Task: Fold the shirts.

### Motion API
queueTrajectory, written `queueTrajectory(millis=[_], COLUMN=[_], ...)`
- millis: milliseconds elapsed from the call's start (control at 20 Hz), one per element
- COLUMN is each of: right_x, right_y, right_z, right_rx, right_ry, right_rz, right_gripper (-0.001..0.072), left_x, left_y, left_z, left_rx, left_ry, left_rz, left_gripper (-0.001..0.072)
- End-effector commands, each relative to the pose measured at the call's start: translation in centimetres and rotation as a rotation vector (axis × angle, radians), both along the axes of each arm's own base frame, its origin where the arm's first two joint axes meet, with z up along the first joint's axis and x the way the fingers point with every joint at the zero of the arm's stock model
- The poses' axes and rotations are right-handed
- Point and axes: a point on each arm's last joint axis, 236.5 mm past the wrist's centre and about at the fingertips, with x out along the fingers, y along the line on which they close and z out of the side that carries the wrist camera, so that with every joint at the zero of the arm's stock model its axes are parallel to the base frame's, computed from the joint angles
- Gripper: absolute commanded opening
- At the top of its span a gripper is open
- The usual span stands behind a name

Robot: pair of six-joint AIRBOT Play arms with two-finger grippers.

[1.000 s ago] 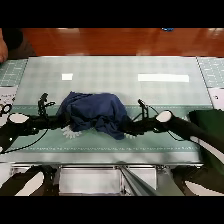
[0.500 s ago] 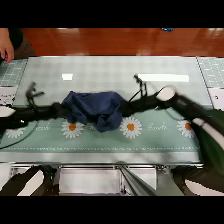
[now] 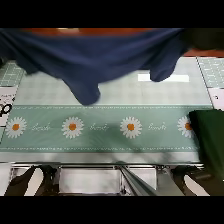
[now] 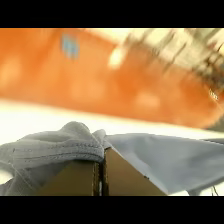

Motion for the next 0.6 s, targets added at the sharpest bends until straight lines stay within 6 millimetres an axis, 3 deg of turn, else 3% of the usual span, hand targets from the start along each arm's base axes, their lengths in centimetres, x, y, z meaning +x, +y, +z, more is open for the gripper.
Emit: queueTrajectory(millis=[0, 150, 300, 450, 550], right_x=[-6.1, -10.7, -14.3, -15.8, -15.3], right_y=[-3.6, -7.0, -9.6, -9.9, -8.8], right_z=[7.0, 7.7, 5.0, -2.1, -8.3], right_rx=[-0.108, -0.163, -0.189, -0.201, -0.195], right_ry=[-0.173, -0.187, -0.09, 0.088, 0.24], right_rz=[-0.082, -0.198, -0.292, -0.301, -0.262], right_gripper=[0.0018, 0.0018, 0.0018, 0.0018, 0.0018], left_x=[-5.0, -7.8, -9.6, -9.2, -7.7], left_y=[-2.1, -2.8, -2.5, -0.3, 0.4], left_z=[9.4, 10.8, 9.0, 4.2, -1.0], left_rx=[0.103, 0.212, 0.304, 0.36, 0.294], left_ry=[-0.221, -0.249, -0.194, -0.061, 0.067], left_rz=[0.006, 0.049, 0.115, 0.189, 0.157], left_gripper=[0.0019, 0.0019, 0.0019, 0.0019, 0.0019])
